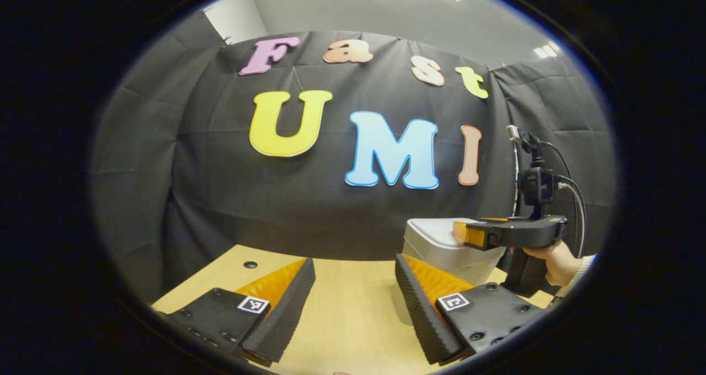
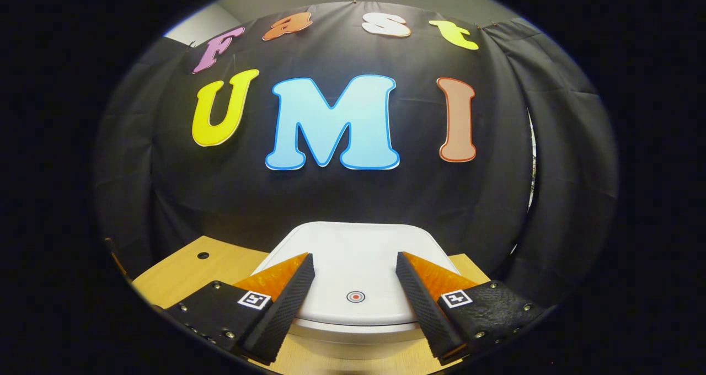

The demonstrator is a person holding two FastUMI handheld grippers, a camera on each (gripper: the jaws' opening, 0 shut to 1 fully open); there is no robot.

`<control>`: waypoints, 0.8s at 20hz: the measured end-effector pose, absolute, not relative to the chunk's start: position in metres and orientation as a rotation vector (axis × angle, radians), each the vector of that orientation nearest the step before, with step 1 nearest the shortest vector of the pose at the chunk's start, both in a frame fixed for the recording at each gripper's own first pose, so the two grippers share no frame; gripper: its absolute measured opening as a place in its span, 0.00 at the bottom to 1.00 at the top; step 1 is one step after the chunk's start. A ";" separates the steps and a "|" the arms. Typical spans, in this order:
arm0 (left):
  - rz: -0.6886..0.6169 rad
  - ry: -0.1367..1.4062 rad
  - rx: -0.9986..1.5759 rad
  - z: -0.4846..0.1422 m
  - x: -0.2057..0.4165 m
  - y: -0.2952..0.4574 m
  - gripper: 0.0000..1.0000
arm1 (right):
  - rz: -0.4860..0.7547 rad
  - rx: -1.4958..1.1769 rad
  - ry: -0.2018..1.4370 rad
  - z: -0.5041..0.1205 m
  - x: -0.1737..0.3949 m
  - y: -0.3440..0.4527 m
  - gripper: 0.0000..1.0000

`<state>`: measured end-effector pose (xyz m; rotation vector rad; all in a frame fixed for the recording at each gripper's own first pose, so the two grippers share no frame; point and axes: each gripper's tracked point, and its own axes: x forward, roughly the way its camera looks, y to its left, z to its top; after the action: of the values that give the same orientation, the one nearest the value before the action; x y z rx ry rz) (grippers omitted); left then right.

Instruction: Press the lid of the desktop garbage bin to open it, pick up the crumpled paper on the desktop and throw it into the bin, then pick up the pop can on the desktop and drop it into the bin, and finally close the garbage bin lid.

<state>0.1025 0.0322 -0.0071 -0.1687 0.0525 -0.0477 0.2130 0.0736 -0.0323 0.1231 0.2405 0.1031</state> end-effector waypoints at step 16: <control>-0.050 0.057 -0.156 -0.006 0.100 0.022 0.95 | 0.099 0.111 0.197 -0.046 0.210 0.075 0.98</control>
<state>0.0998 0.0224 -0.0061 -0.1557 0.0566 -0.0496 0.2104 0.0749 -0.0456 0.1113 0.1969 0.0988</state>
